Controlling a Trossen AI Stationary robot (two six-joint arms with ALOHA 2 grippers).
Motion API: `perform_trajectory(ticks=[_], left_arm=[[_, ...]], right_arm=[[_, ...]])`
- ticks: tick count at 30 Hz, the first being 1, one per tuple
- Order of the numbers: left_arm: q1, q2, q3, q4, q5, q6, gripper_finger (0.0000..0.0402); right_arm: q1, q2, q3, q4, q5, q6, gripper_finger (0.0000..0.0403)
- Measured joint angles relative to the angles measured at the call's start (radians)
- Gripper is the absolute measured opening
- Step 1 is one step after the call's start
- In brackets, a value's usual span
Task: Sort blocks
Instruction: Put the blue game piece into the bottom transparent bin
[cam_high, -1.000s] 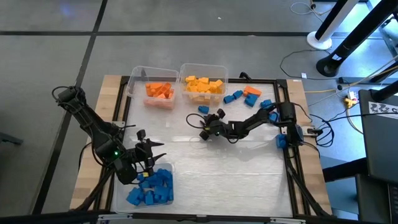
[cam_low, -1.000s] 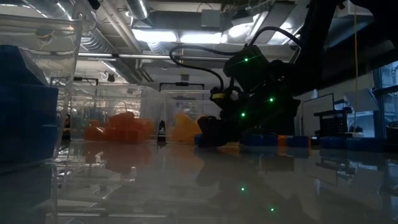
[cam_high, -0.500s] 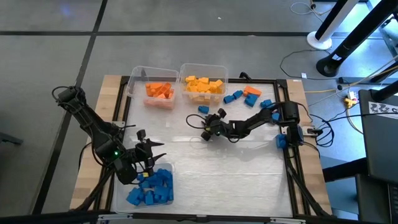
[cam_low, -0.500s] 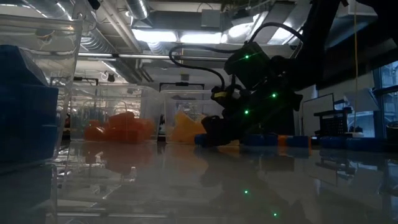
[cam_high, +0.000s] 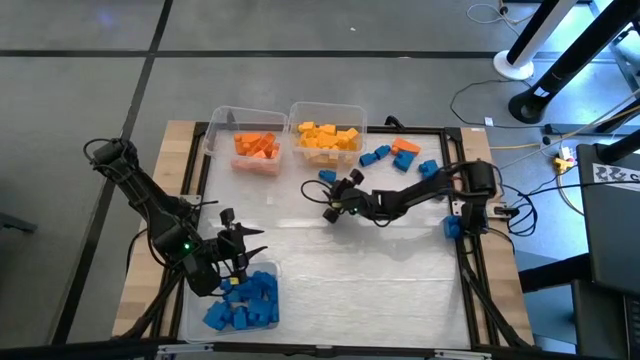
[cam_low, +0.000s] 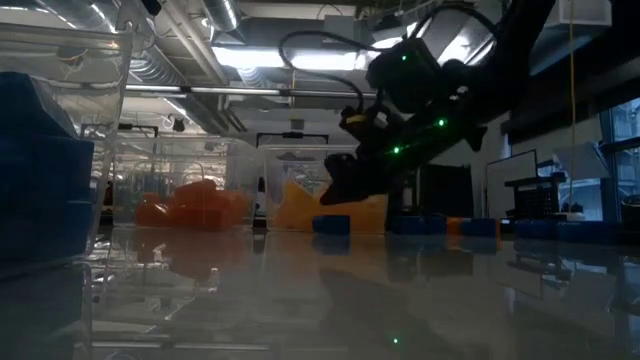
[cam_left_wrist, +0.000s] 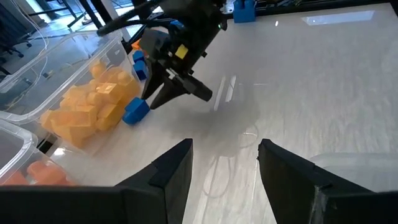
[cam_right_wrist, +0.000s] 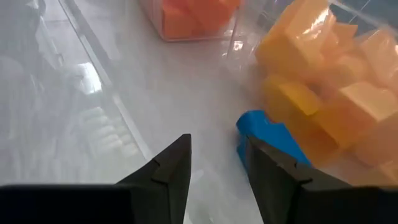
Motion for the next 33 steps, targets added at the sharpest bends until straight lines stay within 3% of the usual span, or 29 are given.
perform_trajectory(ticks=[10, 14, 19, 24, 33], left_arm=[[0.000, 0.000, 0.000, 0.001, 0.000, -0.003, 0.0169], [0.000, 0.000, 0.000, 0.001, 0.000, 0.001, 0.0169], [0.000, 0.000, 0.000, 0.001, 0.000, 0.003, 0.0169], [0.000, 0.000, 0.000, 0.003, 0.000, 0.003, 0.0169], [0.000, 0.000, 0.000, 0.002, 0.000, 0.012, 0.0169]], right_arm=[[-0.001, -0.008, 0.001, -0.222, 0.077, 0.069, 0.0151], [-0.013, -0.008, 0.001, -0.217, 0.086, 0.064, 0.0151], [-0.058, 0.013, 0.001, -0.207, 0.027, 0.064, 0.0151], [-0.083, 0.053, 0.002, -0.081, -0.068, 0.063, 0.0151], [-0.088, 0.063, 0.002, -0.036, -0.050, 0.037, 0.0151]])
